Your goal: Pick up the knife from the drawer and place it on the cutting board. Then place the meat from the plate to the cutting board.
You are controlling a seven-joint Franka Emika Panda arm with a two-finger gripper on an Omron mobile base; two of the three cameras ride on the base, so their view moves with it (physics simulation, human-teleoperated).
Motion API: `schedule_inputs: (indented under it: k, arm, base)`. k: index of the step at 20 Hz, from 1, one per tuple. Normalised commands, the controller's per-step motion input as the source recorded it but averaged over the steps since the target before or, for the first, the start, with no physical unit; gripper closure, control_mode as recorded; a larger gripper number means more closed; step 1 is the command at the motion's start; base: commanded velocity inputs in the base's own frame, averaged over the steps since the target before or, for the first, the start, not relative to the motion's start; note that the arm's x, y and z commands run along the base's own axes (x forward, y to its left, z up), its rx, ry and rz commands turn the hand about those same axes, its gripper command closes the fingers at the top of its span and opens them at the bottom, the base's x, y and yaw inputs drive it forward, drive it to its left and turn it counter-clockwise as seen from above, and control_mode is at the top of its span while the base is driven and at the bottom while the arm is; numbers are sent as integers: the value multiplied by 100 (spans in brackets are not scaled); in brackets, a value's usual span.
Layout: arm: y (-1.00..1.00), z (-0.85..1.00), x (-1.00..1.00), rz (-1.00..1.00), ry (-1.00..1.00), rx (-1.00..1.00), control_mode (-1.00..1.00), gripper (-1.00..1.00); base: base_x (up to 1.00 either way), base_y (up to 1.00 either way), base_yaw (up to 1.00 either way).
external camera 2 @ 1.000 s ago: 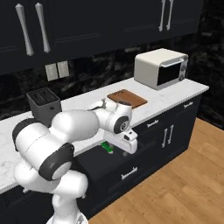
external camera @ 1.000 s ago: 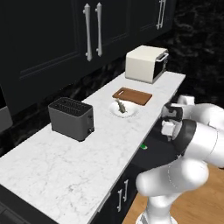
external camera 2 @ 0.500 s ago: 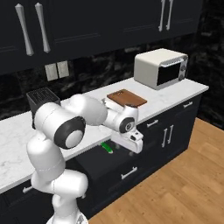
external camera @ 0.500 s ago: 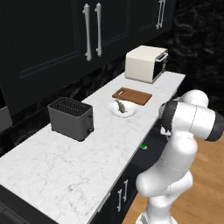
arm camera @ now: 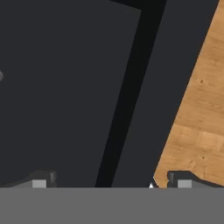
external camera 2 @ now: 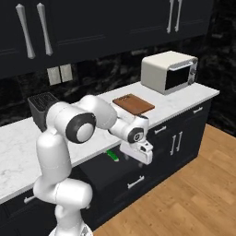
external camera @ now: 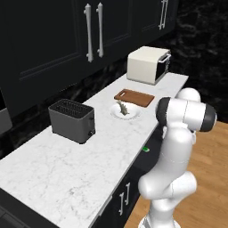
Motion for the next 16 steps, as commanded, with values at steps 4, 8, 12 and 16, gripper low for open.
schedule_inputs:
  k: [4,8,12,16]
  arm:
    - [-9,-34,0,0,2,0,-100,-100]
    - [0,-40,0,0,3,0,-100,-100]
    - [-14,-31,-8,0,2,0,-100,-100]
    - [-56,0,-61,-1,2,3,-100,-100]
  base:
    - [0,0,0]
    - [0,0,0]
    - [0,0,0]
    - [0,0,0]
